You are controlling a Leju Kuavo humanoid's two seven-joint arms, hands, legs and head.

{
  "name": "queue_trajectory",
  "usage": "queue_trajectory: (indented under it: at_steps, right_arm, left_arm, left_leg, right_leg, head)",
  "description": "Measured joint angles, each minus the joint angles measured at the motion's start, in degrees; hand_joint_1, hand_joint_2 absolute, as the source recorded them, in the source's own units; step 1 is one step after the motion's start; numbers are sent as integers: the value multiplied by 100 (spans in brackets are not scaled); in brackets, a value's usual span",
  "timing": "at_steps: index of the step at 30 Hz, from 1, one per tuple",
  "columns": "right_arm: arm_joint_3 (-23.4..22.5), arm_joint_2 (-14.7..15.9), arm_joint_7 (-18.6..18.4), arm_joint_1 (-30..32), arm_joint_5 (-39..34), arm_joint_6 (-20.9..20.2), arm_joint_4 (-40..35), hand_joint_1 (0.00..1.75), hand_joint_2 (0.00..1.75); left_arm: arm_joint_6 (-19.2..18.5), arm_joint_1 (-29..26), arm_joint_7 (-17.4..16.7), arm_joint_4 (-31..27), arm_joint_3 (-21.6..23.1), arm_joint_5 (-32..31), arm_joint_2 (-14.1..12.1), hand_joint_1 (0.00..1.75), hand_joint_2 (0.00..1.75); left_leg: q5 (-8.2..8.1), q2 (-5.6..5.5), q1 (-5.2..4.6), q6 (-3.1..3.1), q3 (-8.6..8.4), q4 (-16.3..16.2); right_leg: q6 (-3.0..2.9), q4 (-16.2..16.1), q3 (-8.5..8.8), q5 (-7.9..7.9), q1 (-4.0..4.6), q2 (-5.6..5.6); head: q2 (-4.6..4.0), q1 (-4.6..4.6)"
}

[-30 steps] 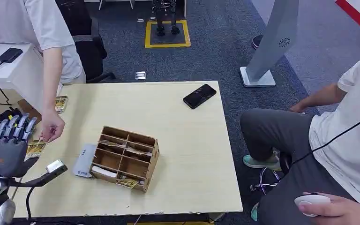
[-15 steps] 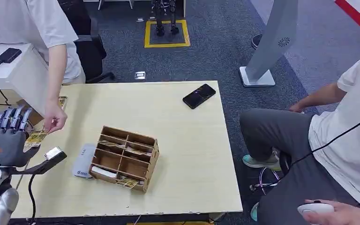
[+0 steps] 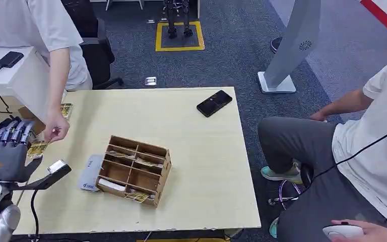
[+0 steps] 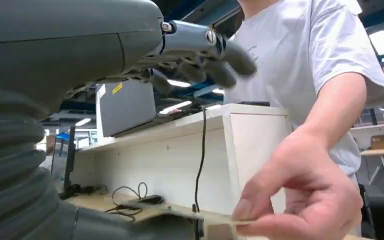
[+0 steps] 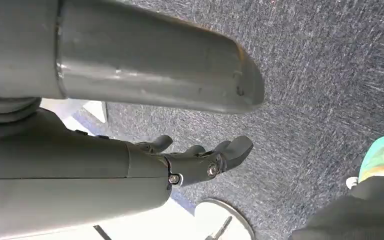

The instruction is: Pass the card to the sensor for recognition and then transmit it.

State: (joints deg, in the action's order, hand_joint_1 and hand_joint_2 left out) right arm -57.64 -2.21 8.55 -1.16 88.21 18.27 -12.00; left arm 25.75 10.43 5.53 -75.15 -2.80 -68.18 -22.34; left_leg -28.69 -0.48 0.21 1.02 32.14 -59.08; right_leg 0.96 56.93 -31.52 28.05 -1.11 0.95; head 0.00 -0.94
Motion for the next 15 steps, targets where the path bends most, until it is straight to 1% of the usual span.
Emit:
queue_trajectory:
  at_steps: [6,15]
  right_arm:
    - [59,-4,46,29,0,17,0,0,0]
    - [96,-7,57,44,0,35,0,0,0]
  left_arm:
    - [-64,-126,0,-2,-4,138,-46,175,175]
    - [-81,-135,0,-2,-33,160,-50,175,175]
  left_leg:
    - [0,0,0,0,0,0]
    - [0,-3,0,0,1,0]
  right_leg:
    - [0,0,-1,0,0,0]
    - [0,1,0,0,0,-1]
  head:
    - [0,0]
    - [0,0]
